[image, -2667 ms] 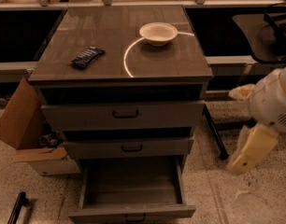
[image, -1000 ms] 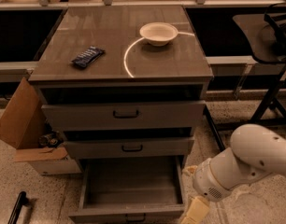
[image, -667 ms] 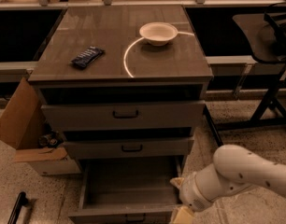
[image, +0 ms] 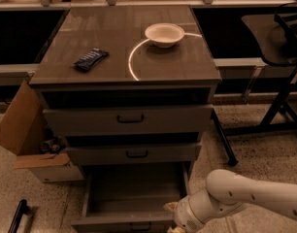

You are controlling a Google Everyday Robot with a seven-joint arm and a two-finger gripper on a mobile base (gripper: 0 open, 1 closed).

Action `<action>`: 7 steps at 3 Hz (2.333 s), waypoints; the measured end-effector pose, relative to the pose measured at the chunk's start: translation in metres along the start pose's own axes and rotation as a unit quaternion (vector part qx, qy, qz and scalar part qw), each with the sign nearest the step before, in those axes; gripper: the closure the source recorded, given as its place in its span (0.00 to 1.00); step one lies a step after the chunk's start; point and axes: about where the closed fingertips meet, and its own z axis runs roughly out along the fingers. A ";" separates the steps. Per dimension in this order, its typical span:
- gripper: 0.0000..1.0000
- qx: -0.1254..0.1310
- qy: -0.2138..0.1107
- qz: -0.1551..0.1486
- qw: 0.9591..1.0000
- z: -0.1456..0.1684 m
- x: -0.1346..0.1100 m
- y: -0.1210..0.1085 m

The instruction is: Close bottom drawer

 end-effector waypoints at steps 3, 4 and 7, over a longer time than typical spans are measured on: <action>0.18 -0.007 0.018 -0.017 1.000 0.051 0.033 -0.057; 0.41 0.001 0.040 -0.017 0.999 0.081 0.061 -0.090; 1.00 0.070 0.075 0.050 0.993 0.141 0.148 -0.163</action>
Offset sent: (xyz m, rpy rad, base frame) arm 0.0300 0.0061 -0.0923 0.0018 0.0124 0.0544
